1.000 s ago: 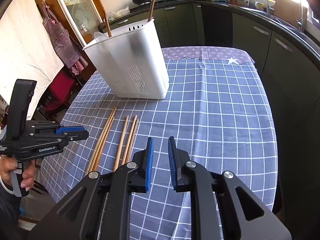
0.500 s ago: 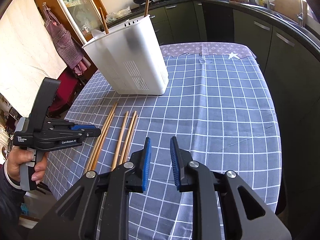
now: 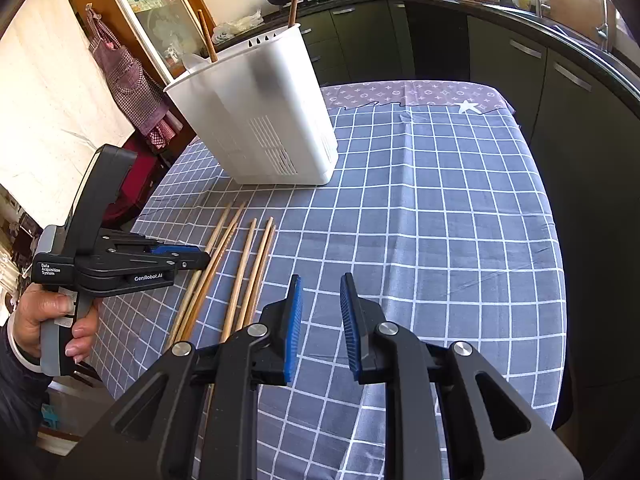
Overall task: Organize utensils
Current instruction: 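Move both open tools back to the remaining chopsticks on the cloth, then grasp a chopstick with the left tool while the right tool grasps another chopstick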
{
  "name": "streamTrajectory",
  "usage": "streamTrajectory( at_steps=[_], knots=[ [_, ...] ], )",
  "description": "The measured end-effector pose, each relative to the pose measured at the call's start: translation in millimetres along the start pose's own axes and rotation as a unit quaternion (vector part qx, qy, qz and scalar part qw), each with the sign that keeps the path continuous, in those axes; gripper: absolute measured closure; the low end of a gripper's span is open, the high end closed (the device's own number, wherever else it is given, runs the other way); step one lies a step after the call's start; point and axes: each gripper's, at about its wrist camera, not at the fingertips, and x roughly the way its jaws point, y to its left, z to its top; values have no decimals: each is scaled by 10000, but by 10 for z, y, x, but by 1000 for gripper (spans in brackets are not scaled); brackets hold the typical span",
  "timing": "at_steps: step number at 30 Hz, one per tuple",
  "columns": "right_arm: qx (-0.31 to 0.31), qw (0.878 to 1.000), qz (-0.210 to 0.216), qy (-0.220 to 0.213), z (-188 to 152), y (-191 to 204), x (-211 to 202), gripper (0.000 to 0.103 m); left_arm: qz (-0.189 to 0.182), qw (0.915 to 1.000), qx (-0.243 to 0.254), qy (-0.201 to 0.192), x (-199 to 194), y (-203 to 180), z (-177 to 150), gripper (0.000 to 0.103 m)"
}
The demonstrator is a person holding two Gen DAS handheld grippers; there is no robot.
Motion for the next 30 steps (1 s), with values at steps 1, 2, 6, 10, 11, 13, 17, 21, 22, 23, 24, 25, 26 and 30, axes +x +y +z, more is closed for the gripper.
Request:
streamTrajectory(
  at_steps=[1, 2, 6, 10, 11, 13, 17, 21, 22, 23, 24, 25, 26, 30],
  knots=[
    [7, 10000, 2, 4, -1, -2, 2, 83, -18, 10000, -16, 6, 9, 0, 7, 94],
    [8, 10000, 6, 12, -1, -2, 8, 83, -41, 10000, -22, 12, 10, 11, 13, 94],
    [-13, 10000, 7, 60, -4, 21, 31, 83, -103, 9999, -59, 1, 9, 25, 14, 95],
    [-43, 10000, -8, 77, 1, 41, 42, 83, -174, 9998, -45, -123, -56, 50, 2, 96],
    [-46, 10000, -18, 83, 5, 44, 45, 83, -189, 9997, -26, -170, -89, 48, -7, 96],
    [-66, 9999, -41, 102, 9, 47, 56, 83, -207, 9993, -3, -303, -176, 47, -25, 96],
    [-109, 9998, -77, 145, 15, 75, 90, 76, -281, 9973, 75, -678, -437, 81, -110, 96],
    [-178, 9996, -96, 211, 32, 135, 145, 76, -339, 9945, 114, -987, -725, 168, -251, 96],
    [-190, 9995, -97, 218, 33, 148, 152, 76, -365, 9939, 102, -1034, -770, 176, -267, 96],
    [-202, 9995, -91, 224, 38, 166, 156, 76, -412, 9933, 85, -1073, -816, 193, -287, 96],
    [-216, 9995, -79, 228, 44, 186, 161, 76, -453, 9926, 78, -1121, -863, 218, -310, 96],
    [-234, 9994, -71, 232, 49, 207, 161, 76, -470, 9918, 84, -1184, -912, 221, -325, 96],
    [-260, 9994, -71, 236, 54, 231, 162, 76, -486, 9909, 95, -1250, -954, 240, -343, 96],
    [-373, 9987, -99, 334, 91, 312, 218, 76, -466, 9869, 134, -1540, -1134, 198, -422, 96]
  ],
)
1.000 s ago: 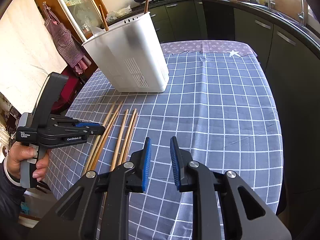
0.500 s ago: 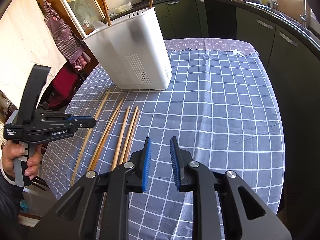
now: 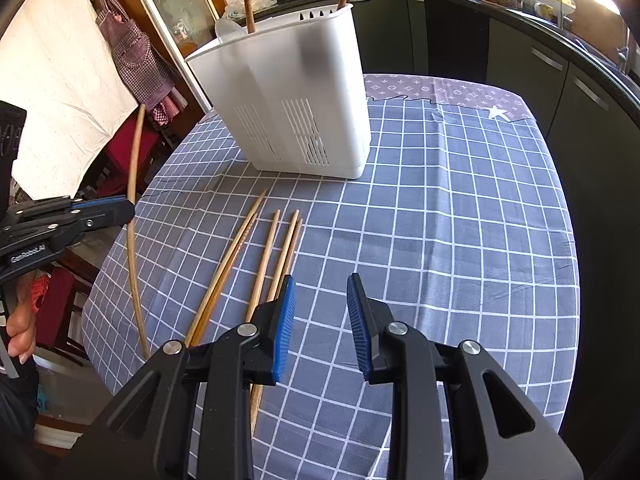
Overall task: Organize utensils
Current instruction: 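Grasp a chopstick with the left tool while the right tool grasps another chopstick, then lift both chopsticks upright and carry them toward the white holder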
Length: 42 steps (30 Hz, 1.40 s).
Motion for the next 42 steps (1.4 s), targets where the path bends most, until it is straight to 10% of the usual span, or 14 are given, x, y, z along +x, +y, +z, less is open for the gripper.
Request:
streamTrajectory(
  at_steps=[11, 28, 35, 42],
  knots=[
    [-221, 9941, 147, 1053, 189, 217, 624, 89, 84, 9979, 246, -590, -355, -56, -130, 96],
    [-632, 9876, -447, 1368, 226, 545, 951, 90, -9, 9973, 273, -688, -440, -7, -175, 96],
    [-615, 9906, -480, 1127, 225, 594, 863, 97, 8, 9971, 303, -698, -460, 0, -185, 96],
    [-408, 9989, -211, 8, 316, 477, -3, 97, 34, 9972, 300, -690, -466, 13, -185, 96]
  ],
)
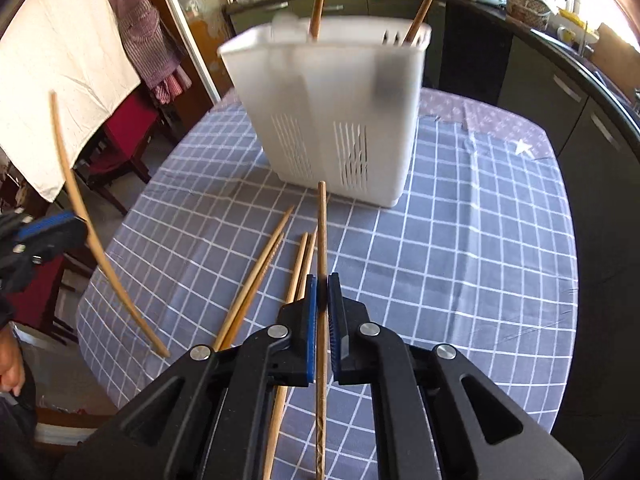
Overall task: Organize utensils
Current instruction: 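Lift both chopsticks upright and carry them toward the white holder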
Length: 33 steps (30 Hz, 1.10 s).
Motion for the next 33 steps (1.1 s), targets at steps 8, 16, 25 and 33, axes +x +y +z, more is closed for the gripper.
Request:
streamTrajectory(
  at_steps=[8, 16, 25, 33],
  knots=[
    [7, 9945, -66, -1042, -269, -64, -906, 97, 22, 10000, 19, -30, -31, -21, -17, 96],
    [76, 9898, -88, -1421, -672, -51, -1223, 97, -16, 9999, 46, -100, -137, -49, -71, 96],
    [163, 9882, -85, -1520, -805, -90, -1312, 97, -90, 9999, 48, -112, -285, -74, 15, 96],
    [95, 9880, 81, -1539, -664, -83, -1317, 97, -160, 9997, 104, -153, -393, -97, 375, 96]
  ],
)
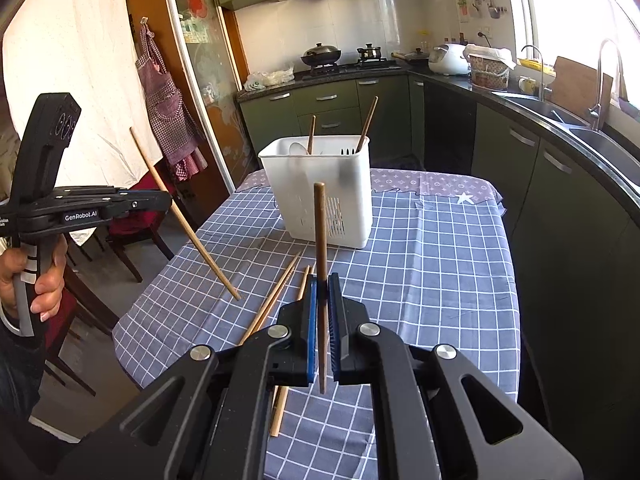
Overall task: Organize utensils
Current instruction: 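Lift both chopsticks upright and carry them toward the white holder, then lower the chopstick into the white holder and open the right tool while the left tool holds its chopstick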
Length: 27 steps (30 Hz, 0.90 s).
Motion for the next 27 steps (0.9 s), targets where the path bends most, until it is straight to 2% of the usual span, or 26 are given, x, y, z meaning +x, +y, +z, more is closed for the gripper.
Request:
streamTrajectory(
  at_steps=[8, 12, 15, 19, 23, 25, 27],
  knots=[
    [-220, 9990, 261, -299, 569, 99, -151, 97, 7, 9995, 185, -237, -228, -66, 534, 96],
    [-328, 9976, 230, -566, 951, 143, -253, 97, 81, 9986, 330, -398, -349, -113, 785, 96],
    [-314, 9960, 156, -816, 1230, 140, -291, 97, 62, 9987, 326, -379, -344, -120, 876, 96],
    [-97, 9928, 124, -1183, 1636, 45, -269, 97, -61, 9991, 285, -306, -266, -93, 850, 96],
    [134, 9880, 25, -1535, 2026, -56, -163, 97, -117, 9996, 266, -43, -79, -37, 715, 96],
    [177, 9872, -115, -1578, 2203, -86, -30, 97, -149, 9995, 251, 103, 10, -1, 636, 96],
    [160, 9893, -199, -1435, 2305, -97, 180, 97, -178, 9993, 268, 210, 82, 21, 564, 96]
  ],
)
